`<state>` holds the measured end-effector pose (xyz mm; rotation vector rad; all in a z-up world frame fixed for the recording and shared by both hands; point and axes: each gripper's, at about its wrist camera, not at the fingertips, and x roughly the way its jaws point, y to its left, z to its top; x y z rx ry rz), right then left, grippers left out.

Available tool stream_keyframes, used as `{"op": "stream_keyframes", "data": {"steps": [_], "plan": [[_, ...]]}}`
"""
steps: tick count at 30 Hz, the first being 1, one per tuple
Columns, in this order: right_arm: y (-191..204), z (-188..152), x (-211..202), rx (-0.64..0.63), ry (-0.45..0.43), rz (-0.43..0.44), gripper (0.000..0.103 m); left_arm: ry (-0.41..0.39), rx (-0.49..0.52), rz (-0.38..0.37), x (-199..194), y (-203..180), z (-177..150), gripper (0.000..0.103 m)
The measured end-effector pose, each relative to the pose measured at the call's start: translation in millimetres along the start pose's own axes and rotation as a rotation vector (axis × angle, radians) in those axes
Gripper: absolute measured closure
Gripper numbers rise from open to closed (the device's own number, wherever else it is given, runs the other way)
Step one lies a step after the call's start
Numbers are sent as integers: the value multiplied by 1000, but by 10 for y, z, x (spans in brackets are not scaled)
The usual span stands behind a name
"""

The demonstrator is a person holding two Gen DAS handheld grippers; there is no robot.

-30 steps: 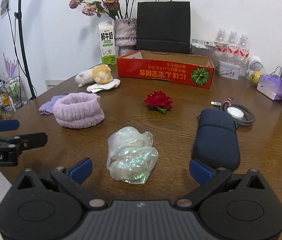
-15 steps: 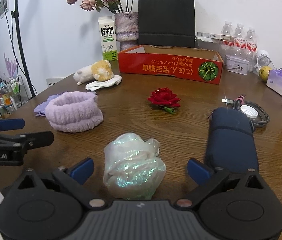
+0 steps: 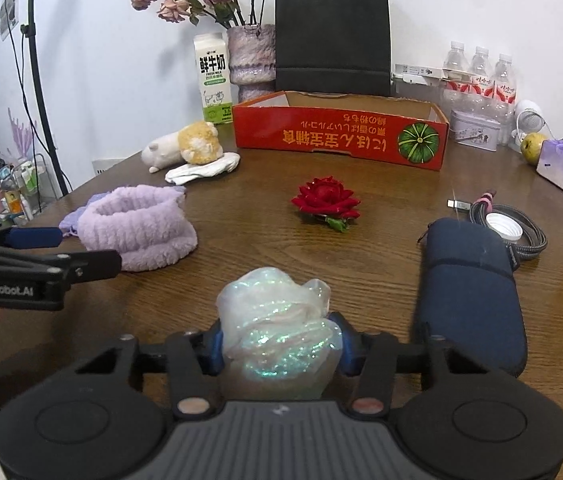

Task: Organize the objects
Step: 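Close the right gripper on the iridescent plastic bag while the left gripper approaches the lavender headband, then grasp the lavender fuzzy headband with the left gripper and lift it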

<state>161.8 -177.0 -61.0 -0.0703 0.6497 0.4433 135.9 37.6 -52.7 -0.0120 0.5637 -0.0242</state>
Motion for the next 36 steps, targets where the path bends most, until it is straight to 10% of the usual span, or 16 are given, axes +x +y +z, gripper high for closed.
{"op": "stream_keyframes", "data": {"steps": [24, 36], "plan": [[-176, 76, 17, 59, -41, -18, 61, 28, 48, -28, 424, -112, 183, 1], [-211, 54, -39, 73, -54, -13, 61, 10, 24, -42, 335, -196, 137, 68]]}}
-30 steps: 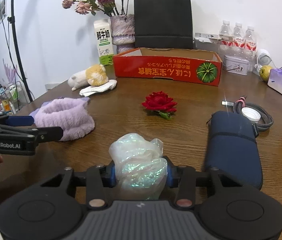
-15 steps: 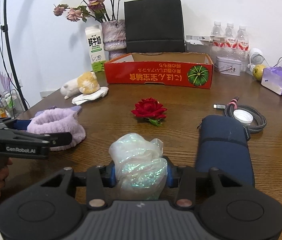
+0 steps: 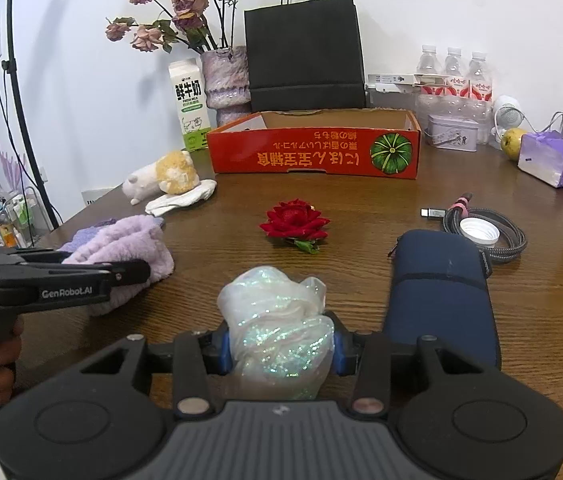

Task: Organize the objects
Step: 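Grasp the lavender fuzzy headband with the left gripper and lift it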

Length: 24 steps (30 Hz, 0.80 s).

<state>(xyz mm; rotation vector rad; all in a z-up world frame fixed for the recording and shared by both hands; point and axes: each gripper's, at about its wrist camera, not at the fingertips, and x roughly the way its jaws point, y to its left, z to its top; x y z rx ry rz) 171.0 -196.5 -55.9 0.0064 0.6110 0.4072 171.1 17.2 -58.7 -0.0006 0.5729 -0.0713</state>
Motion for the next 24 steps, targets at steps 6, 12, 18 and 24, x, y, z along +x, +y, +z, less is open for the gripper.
{"op": "stream_keyframes", "data": {"steps": [6, 12, 18, 24], "plan": [[-28, -11, -28, 7, -9, 3, 61, -7, -20, 10, -101, -45, -46, 70], [-47, 5, -62, 3, -27, 5, 61, -36, -15, -3, -244, -116, -21, 69], [-41, 57, -130, -12, -57, 2, 61, -74, -3, -5, -356, -218, 85, 69], [-56, 171, -169, -27, -89, 0, 61, -107, 6, -12, -395, -326, 209, 69]]}}
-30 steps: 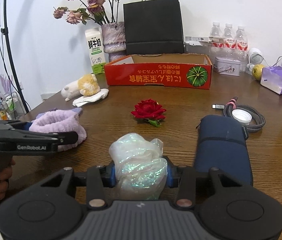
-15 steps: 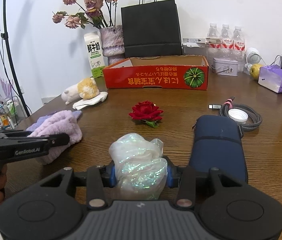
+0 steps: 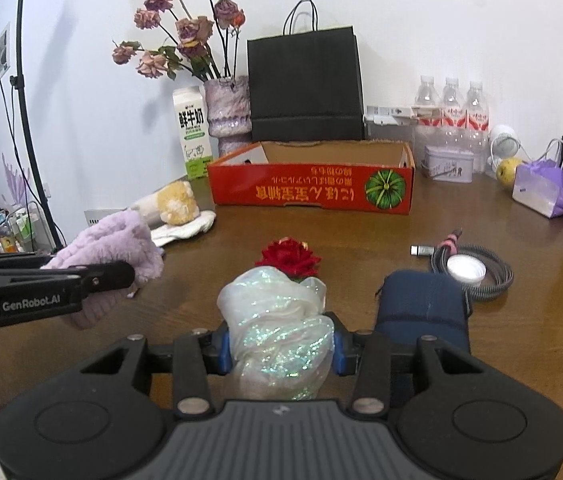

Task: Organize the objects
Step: 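Grasp the lavender fuzzy headband with the left gripper and lift it, then carry the headband and plastic bag into the red box and release both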

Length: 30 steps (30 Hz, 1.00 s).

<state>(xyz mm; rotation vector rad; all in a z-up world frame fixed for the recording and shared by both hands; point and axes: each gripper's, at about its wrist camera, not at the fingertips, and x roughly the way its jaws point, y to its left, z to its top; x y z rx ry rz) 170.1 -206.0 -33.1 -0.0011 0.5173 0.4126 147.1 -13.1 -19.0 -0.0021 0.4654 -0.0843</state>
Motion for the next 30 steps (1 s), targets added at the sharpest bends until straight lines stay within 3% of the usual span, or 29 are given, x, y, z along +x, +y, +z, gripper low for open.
{"op": "stream_keyframes", "data": {"steps": [14, 30], "plan": [[-69, 396, 65, -13, -75, 5, 61, -30, -35, 16, 190, -67, 387, 68], [-220, 931, 459, -28, -121, 2, 61, -64, -50, 44, 587, -80, 845, 68]]}}
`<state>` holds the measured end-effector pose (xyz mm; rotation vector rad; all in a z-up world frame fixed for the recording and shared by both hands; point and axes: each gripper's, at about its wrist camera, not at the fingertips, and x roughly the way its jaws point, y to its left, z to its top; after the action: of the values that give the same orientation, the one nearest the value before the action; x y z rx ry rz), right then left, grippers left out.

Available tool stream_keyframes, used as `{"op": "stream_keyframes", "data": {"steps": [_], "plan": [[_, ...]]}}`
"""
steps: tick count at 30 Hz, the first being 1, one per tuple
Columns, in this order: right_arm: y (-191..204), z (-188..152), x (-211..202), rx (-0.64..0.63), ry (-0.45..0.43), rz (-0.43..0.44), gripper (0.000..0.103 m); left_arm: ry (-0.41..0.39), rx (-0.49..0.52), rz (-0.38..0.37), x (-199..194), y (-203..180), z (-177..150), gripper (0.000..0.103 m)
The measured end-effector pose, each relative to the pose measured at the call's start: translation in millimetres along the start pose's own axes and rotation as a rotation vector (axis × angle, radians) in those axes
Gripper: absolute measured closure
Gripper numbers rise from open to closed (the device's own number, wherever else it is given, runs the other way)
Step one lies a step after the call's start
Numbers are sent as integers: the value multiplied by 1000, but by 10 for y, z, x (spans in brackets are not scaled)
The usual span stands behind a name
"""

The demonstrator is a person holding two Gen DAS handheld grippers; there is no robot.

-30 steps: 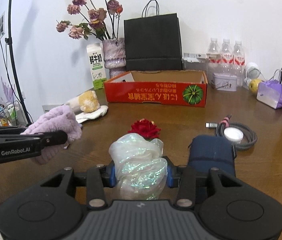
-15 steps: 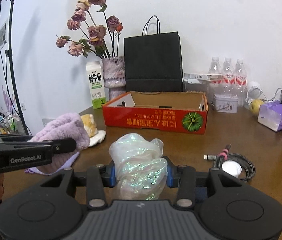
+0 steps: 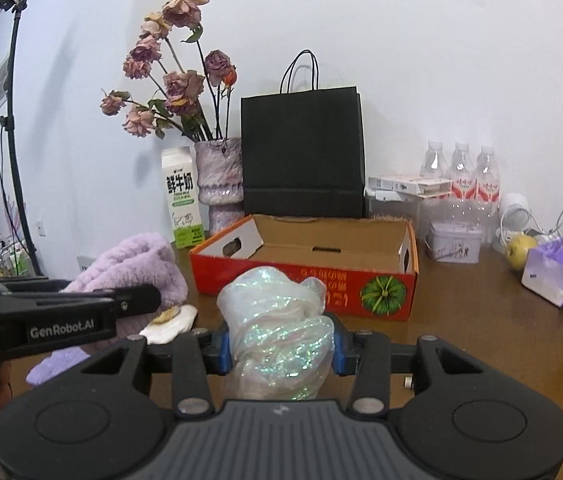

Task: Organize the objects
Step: 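Carry the headband and plastic bag into the red box and release both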

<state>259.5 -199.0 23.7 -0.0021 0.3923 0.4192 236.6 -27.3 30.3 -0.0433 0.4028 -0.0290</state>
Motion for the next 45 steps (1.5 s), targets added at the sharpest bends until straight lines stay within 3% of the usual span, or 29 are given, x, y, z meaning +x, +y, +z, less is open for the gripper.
{"op": "stream_keyframes", "data": {"steps": [27, 45], "plan": [[-288, 524, 837, -32, -6, -6, 61, -50, -36, 50, 793, -17, 536, 68], [-603, 831, 1510, -16, 0, -4, 61, -33, -82, 79, 1523, 44, 833, 68]]}}
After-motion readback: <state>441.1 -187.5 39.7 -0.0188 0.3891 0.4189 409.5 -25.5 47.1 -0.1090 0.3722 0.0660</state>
